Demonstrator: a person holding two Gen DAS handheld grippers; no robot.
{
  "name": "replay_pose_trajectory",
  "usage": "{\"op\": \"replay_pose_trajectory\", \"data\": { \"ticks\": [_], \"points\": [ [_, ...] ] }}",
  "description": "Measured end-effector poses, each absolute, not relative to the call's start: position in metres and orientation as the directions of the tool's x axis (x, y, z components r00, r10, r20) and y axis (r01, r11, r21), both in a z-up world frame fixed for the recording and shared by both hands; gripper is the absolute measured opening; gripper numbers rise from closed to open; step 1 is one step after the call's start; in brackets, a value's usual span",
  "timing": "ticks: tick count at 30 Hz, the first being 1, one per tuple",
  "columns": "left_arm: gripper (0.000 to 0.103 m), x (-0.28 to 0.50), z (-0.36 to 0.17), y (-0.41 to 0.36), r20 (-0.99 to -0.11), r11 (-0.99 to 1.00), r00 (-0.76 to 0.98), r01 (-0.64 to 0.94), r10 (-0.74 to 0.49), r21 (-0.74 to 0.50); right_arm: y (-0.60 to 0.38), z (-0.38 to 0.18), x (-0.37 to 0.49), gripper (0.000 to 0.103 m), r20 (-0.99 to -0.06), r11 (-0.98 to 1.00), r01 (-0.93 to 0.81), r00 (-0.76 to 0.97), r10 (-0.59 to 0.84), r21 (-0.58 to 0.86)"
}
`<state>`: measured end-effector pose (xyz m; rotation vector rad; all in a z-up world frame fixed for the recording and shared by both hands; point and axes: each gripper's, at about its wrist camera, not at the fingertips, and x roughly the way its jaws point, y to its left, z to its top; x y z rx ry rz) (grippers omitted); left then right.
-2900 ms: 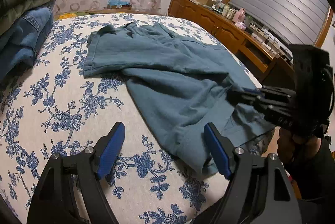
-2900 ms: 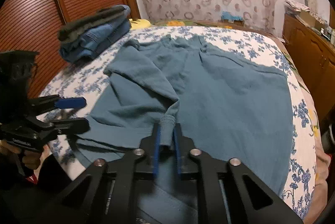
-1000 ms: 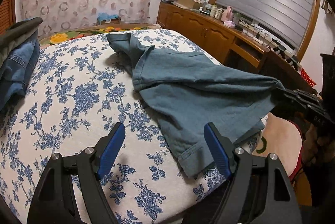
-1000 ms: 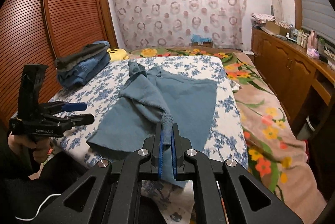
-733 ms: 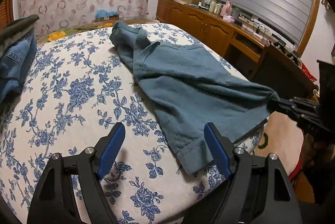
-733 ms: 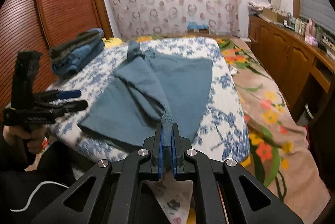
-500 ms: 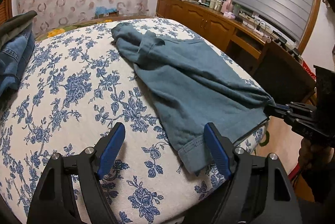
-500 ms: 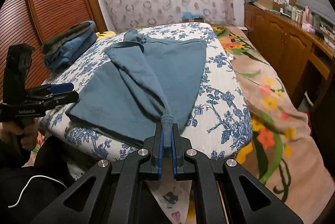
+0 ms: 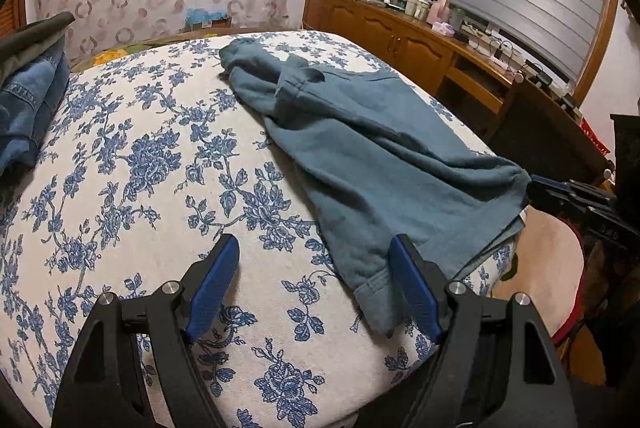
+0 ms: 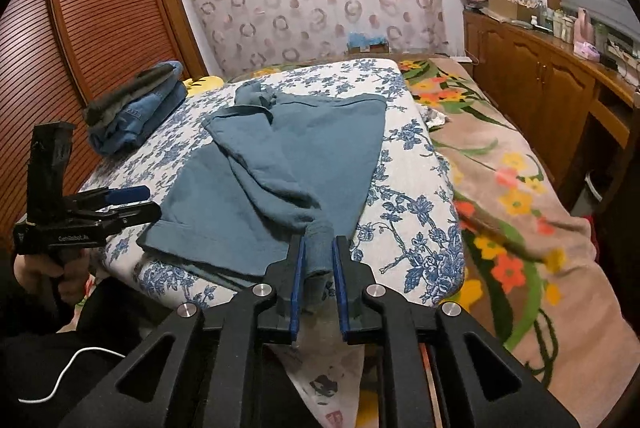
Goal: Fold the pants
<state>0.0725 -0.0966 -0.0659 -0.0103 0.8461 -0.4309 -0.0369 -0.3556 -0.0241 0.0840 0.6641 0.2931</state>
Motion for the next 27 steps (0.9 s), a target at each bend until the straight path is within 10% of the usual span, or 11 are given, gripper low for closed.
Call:
{"op": "replay_pose_trajectory", "data": {
  "ticks": [27],
  "points": [
    [0.078, 0.098, -0.034, -0.068, -0.665, 0.944, 0.680, 0.305, -0.309, -0.127, -0.298, -0.008, 0.056, 0.046, -0.590, 0.932, -0.351, 0.737, 0.331, 0.085]
  ]
}}
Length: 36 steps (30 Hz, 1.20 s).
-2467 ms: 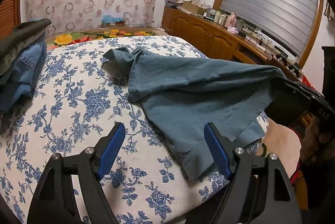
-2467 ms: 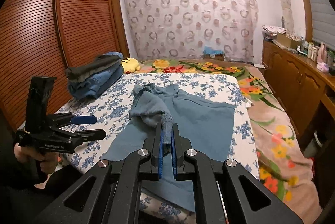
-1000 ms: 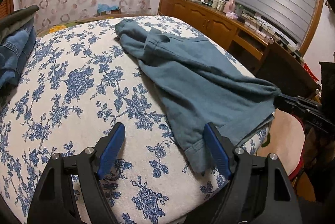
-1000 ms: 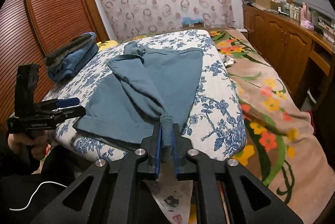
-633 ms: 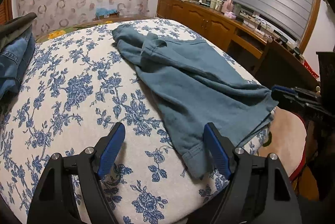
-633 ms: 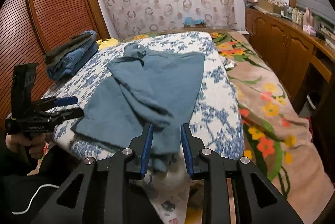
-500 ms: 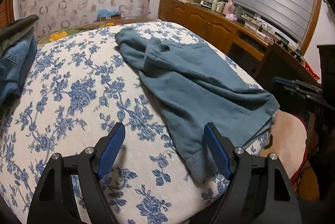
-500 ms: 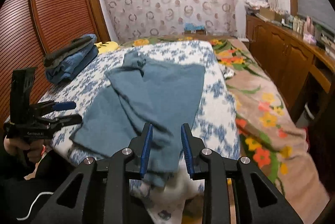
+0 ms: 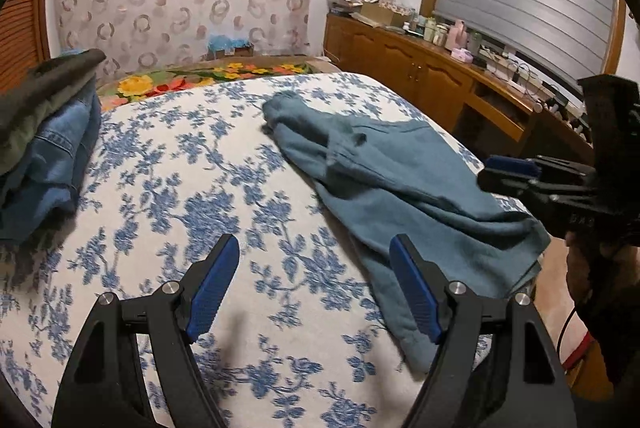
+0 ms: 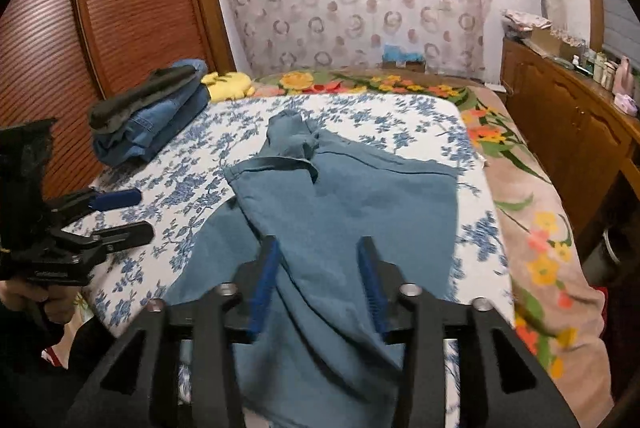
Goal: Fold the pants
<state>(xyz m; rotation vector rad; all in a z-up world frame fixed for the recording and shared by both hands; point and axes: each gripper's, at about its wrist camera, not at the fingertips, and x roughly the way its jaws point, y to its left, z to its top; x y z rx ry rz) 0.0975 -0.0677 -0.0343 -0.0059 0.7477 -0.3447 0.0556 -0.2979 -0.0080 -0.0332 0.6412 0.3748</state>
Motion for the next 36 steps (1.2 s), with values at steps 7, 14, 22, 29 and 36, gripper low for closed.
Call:
{"op": "replay_pose_trajectory", "data": {
  "ticks": [7, 14, 22, 29, 36],
  "points": [
    [0.078, 0.102, -0.036, -0.054, -0.662, 0.951, 0.690, 0.280, -0.293, -0.130, -0.278, -0.011, 0.084, 0.048, -0.617, 0.921, -0.383, 0.709, 0.342, 0.071],
    [0.078, 0.106, -0.041, -0.042, -0.665, 0.958, 0.693, 0.255, -0.278, -0.135, -0.250, -0.002, 0.098, 0.048, -0.612, 0.903, -0.427, 0.706, 0.356, 0.032],
    [0.078, 0.107, -0.046, -0.032, -0.670, 0.962, 0.693, 0.236, -0.267, -0.139, -0.220, -0.003, 0.122, 0.047, -0.636, 0.872, -0.490, 0.666, 0.388, 0.019],
    [0.078, 0.107, -0.051, -0.033, -0.678, 0.962, 0.685, 0.235, -0.267, -0.141, -0.201, -0.016, 0.143, 0.035, -0.684, 0.855, -0.518, 0.633, 0.363, -0.026],
    [0.078, 0.106, -0.055, -0.039, -0.687, 0.959, 0.673, 0.249, -0.273, -0.138, -0.204, -0.019, 0.156, 0.006, -0.696, 0.851, -0.523, 0.629, 0.347, -0.049]
  ]
}}
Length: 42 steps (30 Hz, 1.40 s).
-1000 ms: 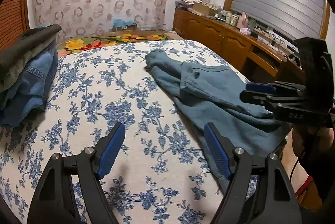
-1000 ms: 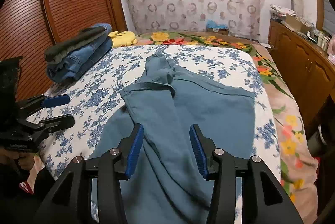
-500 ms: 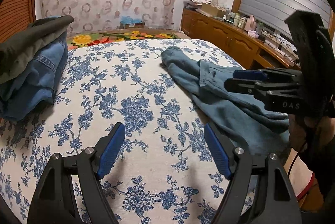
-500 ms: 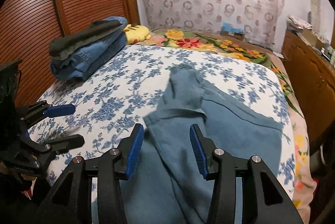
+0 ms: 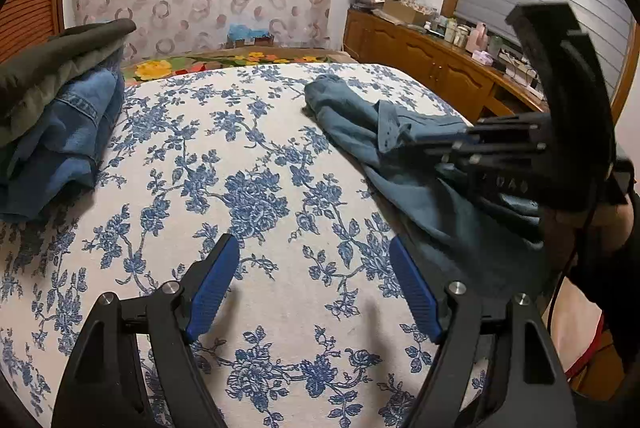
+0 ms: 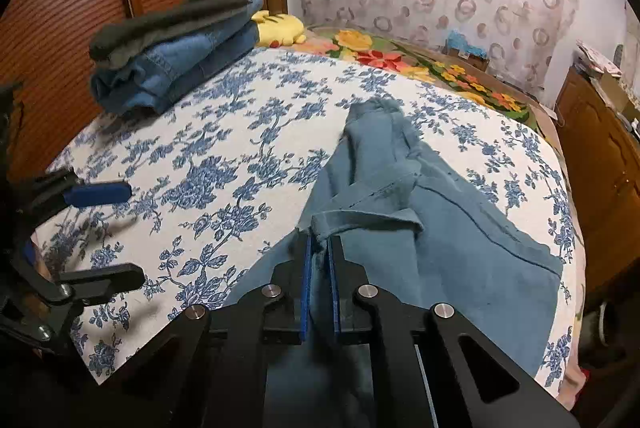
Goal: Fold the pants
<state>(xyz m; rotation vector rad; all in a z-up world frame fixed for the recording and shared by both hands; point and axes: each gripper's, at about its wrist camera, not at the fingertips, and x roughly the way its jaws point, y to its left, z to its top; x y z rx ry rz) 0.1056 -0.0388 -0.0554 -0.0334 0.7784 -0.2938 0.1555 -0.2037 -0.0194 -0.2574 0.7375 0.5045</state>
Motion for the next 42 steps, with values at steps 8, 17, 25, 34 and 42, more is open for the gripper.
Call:
{"op": "replay_pose_trajectory", "data": {
  "ticks": [8, 17, 25, 34, 42],
  "points": [
    [0.078, 0.109, -0.056, -0.050, -0.692, 0.953, 0.664, 0.272, -0.284, -0.131, -0.239, 0.008, 0.154, 0.005, -0.637, 0.878, -0.476, 0.691, 0.342, -0.045],
    [0.078, 0.116, -0.058, -0.063, -0.700, 0.947, 0.651, 0.300, -0.295, -0.120, -0.274, 0.001, 0.175, 0.005, -0.671, 0.920, -0.390, 0.692, 0.264, -0.041],
    [0.078, 0.116, -0.059, -0.069, -0.702, 0.941, 0.644, 0.316, -0.304, -0.118, -0.282, 0.001, 0.182, 0.005, -0.660, 0.925, -0.377, 0.708, 0.251, -0.053],
    [0.078, 0.110, -0.058, -0.074, -0.699, 0.937, 0.640, 0.327, -0.318, -0.127, -0.306, 0.018, 0.178, 0.005, -0.628, 0.941, -0.327, 0.751, 0.205, -0.085],
    [0.078, 0.109, -0.060, -0.078, -0.703, 0.934, 0.634, 0.334, -0.322, -0.126, -0.328, 0.013, 0.184, 0.005, -0.640, 0.962, -0.261, 0.753, 0.154, -0.075]
  ]
}}
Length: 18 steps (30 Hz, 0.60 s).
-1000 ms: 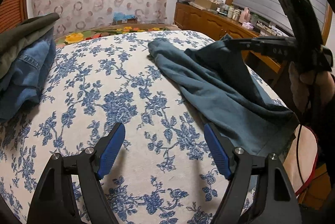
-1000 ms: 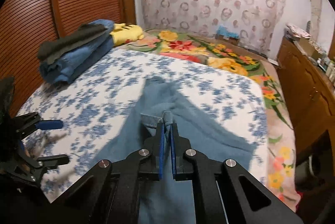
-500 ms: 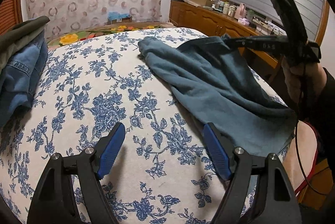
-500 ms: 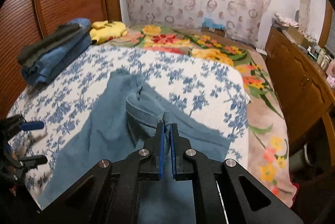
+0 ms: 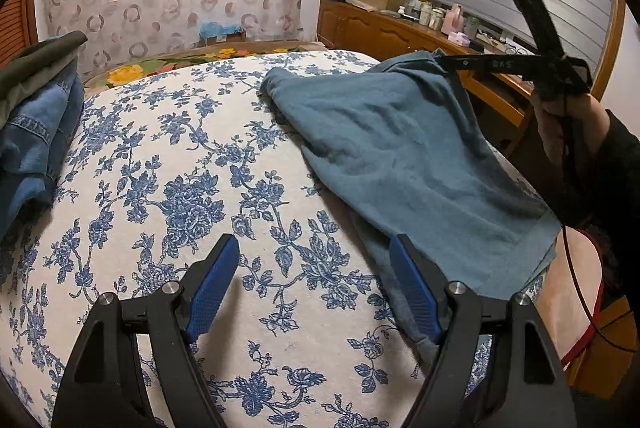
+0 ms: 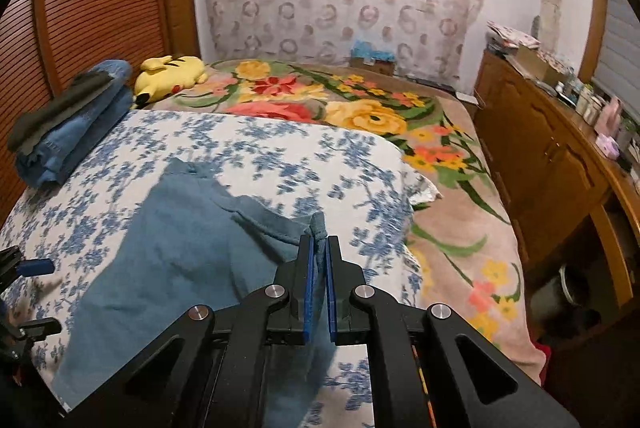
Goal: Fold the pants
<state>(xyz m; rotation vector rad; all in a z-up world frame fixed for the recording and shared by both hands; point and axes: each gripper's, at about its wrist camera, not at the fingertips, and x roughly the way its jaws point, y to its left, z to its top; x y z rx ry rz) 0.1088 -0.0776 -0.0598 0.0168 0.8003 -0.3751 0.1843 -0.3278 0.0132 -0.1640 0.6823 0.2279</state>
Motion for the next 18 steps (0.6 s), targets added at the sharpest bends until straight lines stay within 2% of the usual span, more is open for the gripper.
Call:
{"op": "replay_pose_trajectory", "data": {
  "ticks": [16, 18],
  "points": [
    [0.078, 0.106, -0.066, -0.084, -0.712, 0.931, 0.621, 0.341, -0.327, -0.130, -0.343, -0.009, 0.208, 0.005, -0.678, 0.977, -0.213, 0.719, 0.151, -0.008],
    [0.078, 0.106, -0.066, -0.084, -0.712, 0.930, 0.621, 0.343, -0.328, -0.130, -0.346, -0.009, 0.209, 0.009, -0.682, 0.980, -0.199, 0.716, 0.145, 0.000]
  ]
}}
